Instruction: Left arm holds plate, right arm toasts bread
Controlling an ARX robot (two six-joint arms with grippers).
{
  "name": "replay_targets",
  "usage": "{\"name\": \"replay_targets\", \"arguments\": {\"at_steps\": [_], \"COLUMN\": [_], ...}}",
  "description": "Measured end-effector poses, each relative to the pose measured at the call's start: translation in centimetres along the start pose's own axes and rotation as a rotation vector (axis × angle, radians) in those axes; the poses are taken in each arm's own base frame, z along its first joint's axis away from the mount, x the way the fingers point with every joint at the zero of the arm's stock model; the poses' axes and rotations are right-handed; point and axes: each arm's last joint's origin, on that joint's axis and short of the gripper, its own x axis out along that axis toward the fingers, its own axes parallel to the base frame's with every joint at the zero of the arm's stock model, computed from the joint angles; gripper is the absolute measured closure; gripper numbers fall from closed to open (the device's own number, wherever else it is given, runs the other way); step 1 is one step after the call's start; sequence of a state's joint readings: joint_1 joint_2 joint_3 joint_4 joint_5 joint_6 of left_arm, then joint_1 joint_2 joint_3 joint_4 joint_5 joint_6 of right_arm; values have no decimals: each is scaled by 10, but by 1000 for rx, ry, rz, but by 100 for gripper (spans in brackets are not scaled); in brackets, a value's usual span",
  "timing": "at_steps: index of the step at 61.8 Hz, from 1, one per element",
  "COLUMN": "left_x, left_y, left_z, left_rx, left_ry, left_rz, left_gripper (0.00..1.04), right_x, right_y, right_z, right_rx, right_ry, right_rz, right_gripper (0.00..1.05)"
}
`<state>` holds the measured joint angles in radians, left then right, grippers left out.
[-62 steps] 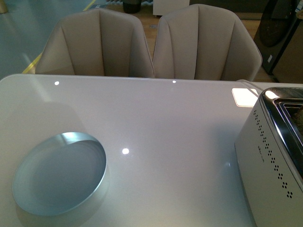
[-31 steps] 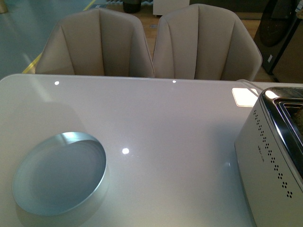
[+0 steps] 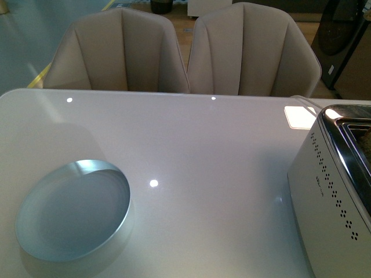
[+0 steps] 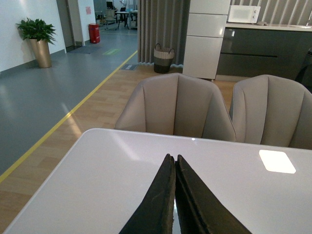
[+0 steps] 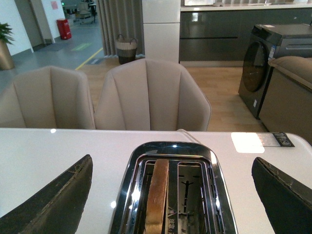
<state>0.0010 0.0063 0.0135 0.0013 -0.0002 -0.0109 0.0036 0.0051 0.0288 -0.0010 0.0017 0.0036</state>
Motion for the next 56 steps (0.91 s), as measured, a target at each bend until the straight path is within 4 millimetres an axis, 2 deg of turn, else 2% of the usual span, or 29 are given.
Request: {"name": "replay_targets", "arguments": {"at_steps": [23, 56], "left_x": [0, 0], "left_y": [0, 0], "left_z": [0, 0], "left_rx": [0, 2], "left_ry": [0, 0], "left_rz": [0, 0], "left_gripper": [6, 7], "right_x": [0, 0], "right_y": [0, 0], "right_z": [0, 0], "right_rx": [0, 0], "right_ry": [0, 0], "right_rz": [0, 0], "right_gripper": [9, 9]}}
